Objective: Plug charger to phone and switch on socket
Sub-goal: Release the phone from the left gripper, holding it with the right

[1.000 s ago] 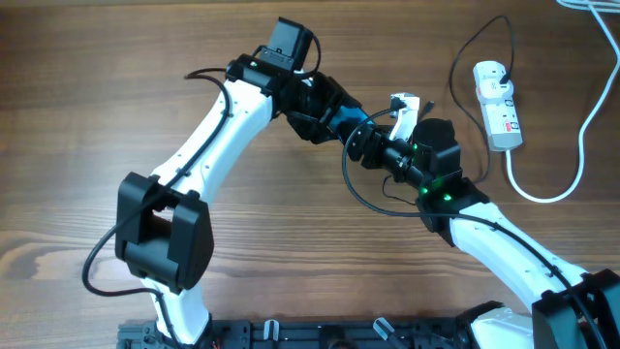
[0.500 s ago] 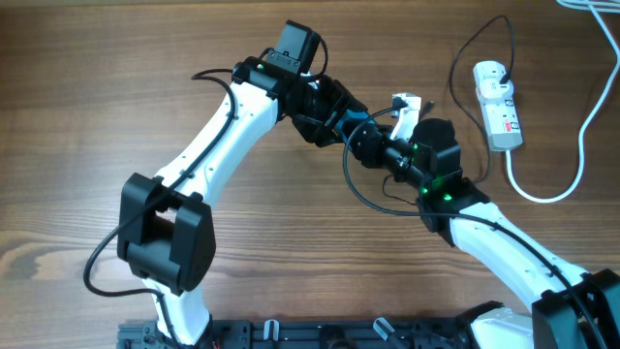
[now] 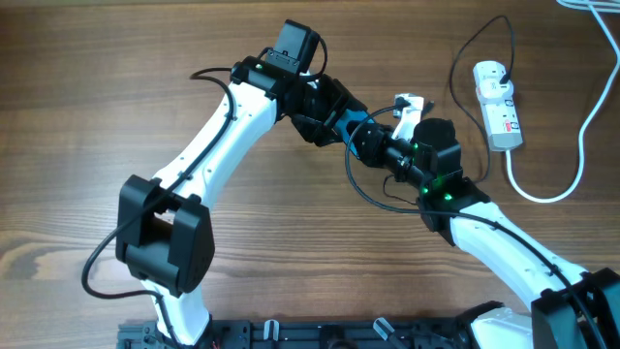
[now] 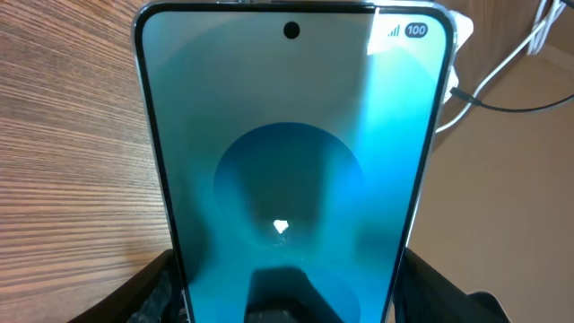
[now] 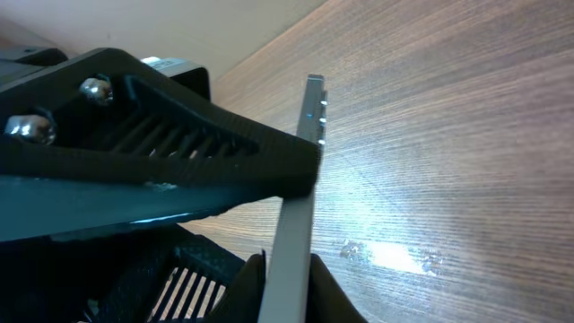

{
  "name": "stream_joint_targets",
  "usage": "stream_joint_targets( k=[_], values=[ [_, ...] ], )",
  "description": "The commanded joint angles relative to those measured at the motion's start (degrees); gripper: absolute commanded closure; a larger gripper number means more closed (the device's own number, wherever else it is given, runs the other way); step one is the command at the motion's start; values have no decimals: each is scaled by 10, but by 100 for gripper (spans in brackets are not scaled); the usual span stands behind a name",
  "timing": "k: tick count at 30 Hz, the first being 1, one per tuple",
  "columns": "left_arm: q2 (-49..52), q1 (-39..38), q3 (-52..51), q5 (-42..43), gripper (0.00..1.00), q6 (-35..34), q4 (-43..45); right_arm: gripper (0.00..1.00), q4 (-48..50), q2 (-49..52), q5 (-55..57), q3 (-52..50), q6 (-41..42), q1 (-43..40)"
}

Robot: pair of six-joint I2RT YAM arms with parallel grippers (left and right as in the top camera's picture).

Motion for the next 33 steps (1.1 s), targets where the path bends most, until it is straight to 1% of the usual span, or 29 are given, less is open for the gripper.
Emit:
stream_joint_targets(
  k=[1,6,8,9,14,15,16,17,20,21,23,24,25,26,28,31,33],
  values=[
    [-16,-4,12,19,52,11,2,89,20,3,-55,8,19,5],
    [-16,-4,12,19,47,11,-6,95,22,3,-67,8,56,5],
    [-17,-1,12,18,42,11,-6,96,19,3,-67,8,83,5],
    [-17,4,12,19,40,11,-5,96,18,3,-70,8,106,5],
    [-32,59,12,19,30,55,-6,96,16,3,-83,8,240,5],
    [-44,81,12,19,28,67,-6,95,13,3,-83,8,273,5],
    [-61,110,12,19,27,85,-6,95,-1,3,-79,8,333,5],
    [-72,127,12,19,26,97,-6,96,-10,3,-79,8,374,5],
    [-115,198,12,19,25,136,-24,95,-12,3,-90,8,441,5],
    [-129,223,12,19,24,151,-35,96,-12,3,-99,8,475,5],
    [-153,271,12,19,20,186,-56,95,-12,3,-128,8,575,5],
    [-166,301,12,19,18,203,-73,92,-12,3,-157,8,635,5],
    [-175,327,12,19,16,218,-89,92,-12,3,-177,8,672,5],
    [-183,355,12,19,16,235,-106,94,-12,3,-190,8,699,5],
    [-193,398,12,18,15,259,-133,96,-12,3,-206,8,738,6],
    [-198,475,12,19,9,304,-187,96,0,3,-211,8,738,7],
    [-198,520,12,18,6,334,-225,96,30,3,-216,8,738,7]
  ],
)
